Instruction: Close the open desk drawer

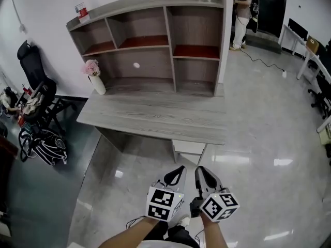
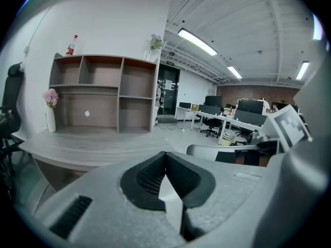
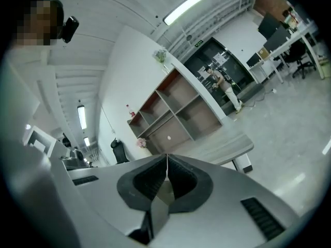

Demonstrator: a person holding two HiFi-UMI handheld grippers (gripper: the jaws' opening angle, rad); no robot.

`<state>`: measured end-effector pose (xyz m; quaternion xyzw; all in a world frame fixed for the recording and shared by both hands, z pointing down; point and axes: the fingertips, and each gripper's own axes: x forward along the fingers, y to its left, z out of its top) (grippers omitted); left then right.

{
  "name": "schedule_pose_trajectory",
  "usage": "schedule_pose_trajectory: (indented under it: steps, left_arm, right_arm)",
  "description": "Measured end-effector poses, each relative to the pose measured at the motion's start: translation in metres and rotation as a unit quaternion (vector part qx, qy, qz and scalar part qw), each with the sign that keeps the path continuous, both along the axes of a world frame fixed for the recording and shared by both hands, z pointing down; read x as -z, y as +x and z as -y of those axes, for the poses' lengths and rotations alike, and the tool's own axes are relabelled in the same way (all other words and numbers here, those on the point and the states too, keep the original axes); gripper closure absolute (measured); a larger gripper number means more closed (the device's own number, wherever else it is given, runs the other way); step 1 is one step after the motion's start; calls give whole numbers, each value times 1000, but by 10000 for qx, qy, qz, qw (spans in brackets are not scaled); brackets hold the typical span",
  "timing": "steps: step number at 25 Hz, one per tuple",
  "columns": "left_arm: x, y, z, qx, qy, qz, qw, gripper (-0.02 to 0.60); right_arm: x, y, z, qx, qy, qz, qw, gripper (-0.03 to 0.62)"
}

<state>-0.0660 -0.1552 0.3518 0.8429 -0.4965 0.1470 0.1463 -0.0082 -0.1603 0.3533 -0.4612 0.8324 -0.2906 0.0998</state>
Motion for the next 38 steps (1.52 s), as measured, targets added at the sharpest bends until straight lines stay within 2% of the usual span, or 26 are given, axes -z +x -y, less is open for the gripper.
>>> schedule_pose_trajectory:
  steps: [7,12,20,26,38]
  left_arm:
    - [42,-13,-24,-265,196,-44,9994,580]
    - [63,-37,-36,-375,341,-38,9987,580]
    - [77,-65,-63,-581,511,-190,9968,580]
    - [76,-83,-75,-667,480,-259,9963,580]
    - [79,-94,-89,-804,523,-337,9948,580]
  right_arm:
    - [55,-17,-31,47,485,-1214,9914,592]
    - [81,-35,-45,-108,657,-1621,9845,592]
    - [89,-77,-75,-317,699,-1979,9772,594]
    - [88,-102,-89,-368,707,-2232,9715,594]
    - [90,-125,-100,-385,732,-2241,9710,594]
